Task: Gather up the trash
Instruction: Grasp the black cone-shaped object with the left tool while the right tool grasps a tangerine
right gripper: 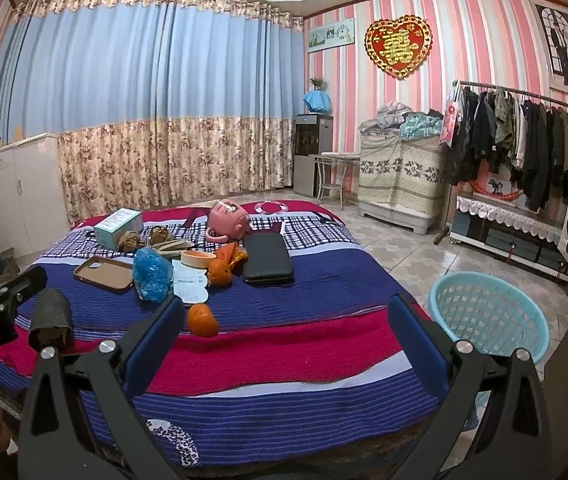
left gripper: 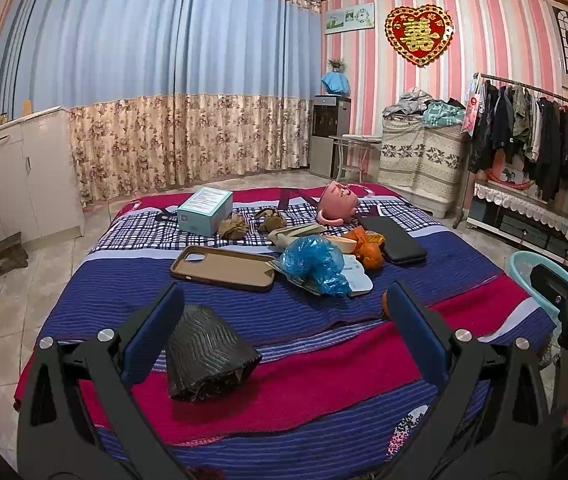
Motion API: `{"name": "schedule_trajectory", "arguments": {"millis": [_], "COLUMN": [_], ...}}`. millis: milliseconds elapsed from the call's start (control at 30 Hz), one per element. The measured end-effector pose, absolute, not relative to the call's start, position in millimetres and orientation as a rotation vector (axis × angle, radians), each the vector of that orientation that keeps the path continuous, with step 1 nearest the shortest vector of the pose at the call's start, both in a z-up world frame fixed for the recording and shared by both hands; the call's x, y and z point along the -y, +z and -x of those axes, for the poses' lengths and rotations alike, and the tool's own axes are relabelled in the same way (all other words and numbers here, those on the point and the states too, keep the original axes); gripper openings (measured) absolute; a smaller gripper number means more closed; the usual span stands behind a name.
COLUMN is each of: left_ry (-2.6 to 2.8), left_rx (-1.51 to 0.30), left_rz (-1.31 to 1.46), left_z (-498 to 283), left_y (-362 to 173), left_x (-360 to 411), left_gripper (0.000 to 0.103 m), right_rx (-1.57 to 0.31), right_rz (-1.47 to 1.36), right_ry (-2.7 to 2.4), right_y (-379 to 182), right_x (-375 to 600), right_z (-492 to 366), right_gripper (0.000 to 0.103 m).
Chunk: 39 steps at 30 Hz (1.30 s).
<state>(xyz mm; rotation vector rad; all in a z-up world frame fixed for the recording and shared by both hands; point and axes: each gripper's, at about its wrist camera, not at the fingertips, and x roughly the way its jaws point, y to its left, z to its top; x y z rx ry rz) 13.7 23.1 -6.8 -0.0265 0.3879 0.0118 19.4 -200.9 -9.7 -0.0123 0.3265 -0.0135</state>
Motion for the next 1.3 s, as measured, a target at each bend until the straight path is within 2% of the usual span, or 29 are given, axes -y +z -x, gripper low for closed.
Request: {"name": "schedule_trajectory", "arguments": {"millis": [1000,1300], "left_ry": [0.081,0.089], "left_rx": [-0.476,-0.576], "left_rz": [0.01,0.022], "left_z": [-29,-59], "left_y": [-40,-63], "left_x": [-62,-77], "left_gripper": [0.098,0.098], "right_rx": [-0.365,-0.413], "right_rz": [0.058,0.014], "right_ry": [-0.08,-0.144], "right_y": [-35,-45], "right_x": [201,211], "right_z": [-43,-57], "right_gripper": [0.099,0.099]}}
